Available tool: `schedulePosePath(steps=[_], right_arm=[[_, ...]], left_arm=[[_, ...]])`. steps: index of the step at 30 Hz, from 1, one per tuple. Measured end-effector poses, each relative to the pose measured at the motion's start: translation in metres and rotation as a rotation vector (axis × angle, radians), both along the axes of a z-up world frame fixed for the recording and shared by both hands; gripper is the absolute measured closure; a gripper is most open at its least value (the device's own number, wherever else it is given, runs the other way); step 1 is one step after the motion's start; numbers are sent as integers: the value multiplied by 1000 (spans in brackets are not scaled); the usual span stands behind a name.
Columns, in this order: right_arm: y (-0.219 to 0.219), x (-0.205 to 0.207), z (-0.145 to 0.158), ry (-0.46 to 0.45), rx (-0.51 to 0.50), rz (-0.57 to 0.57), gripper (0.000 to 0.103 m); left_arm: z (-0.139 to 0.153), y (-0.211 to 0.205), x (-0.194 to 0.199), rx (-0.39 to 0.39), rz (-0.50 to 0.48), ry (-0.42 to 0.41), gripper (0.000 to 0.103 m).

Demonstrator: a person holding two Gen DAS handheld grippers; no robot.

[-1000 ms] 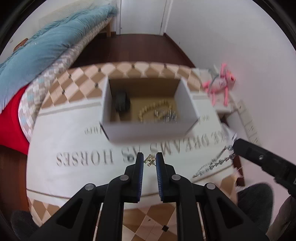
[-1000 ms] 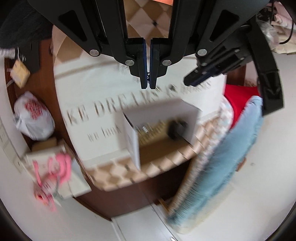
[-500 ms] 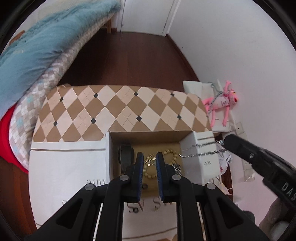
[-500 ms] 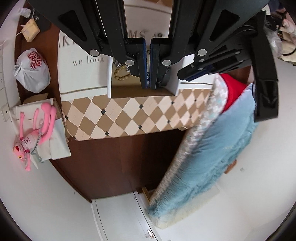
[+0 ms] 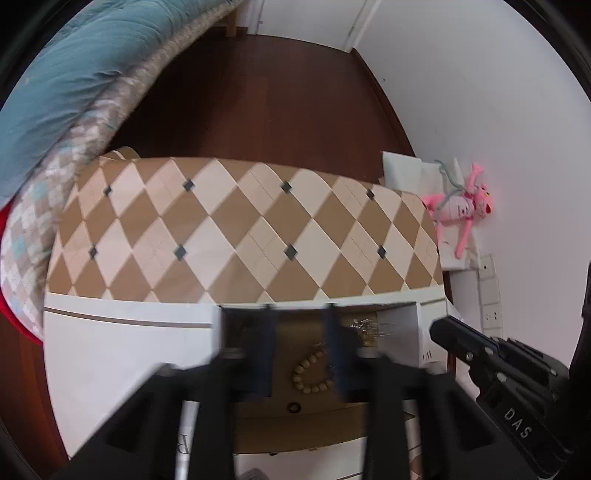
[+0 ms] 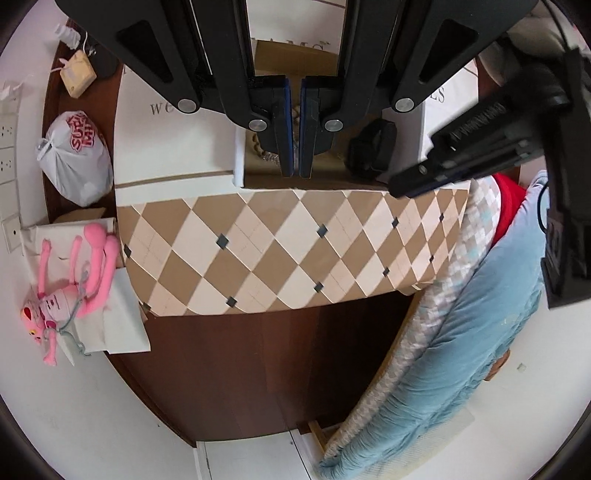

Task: Organize jewelry
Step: 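Lower the earring into the box with the left tool while the right tool drops the thin chain in, then lift both open tools out of the white box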

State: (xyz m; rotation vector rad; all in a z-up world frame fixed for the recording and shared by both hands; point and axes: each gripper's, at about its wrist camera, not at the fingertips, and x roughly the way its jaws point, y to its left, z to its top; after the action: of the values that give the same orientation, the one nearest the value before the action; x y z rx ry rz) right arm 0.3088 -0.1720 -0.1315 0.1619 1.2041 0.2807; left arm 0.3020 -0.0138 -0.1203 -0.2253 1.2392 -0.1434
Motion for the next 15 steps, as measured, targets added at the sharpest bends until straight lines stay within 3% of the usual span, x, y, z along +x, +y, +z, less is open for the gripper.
schedulePosePath(steps=[1, 2, 4, 5, 10, 15], right_arm=[[-1, -1, 1, -2, -8, -4, 89], [-3, -4, 2, -4, -9, -10, 84], [-5, -8, 5, -5, -20, -20, 64], [-7, -12, 6, -12, -34, -27, 59], [-7, -29, 7, -36, -143, -46, 7], [0, -50, -12, -23, -270, -32, 1]], left_arm=[[4, 1, 0, 6, -1, -10, 17], [7, 2, -1, 14, 1, -20, 7], [12, 7, -5, 40, 13, -41, 5], [14, 9, -9, 53, 19, -48, 5], [5, 19, -35, 159, 56, -67, 5], [-12, 21, -70, 221, 61, -75, 5]])
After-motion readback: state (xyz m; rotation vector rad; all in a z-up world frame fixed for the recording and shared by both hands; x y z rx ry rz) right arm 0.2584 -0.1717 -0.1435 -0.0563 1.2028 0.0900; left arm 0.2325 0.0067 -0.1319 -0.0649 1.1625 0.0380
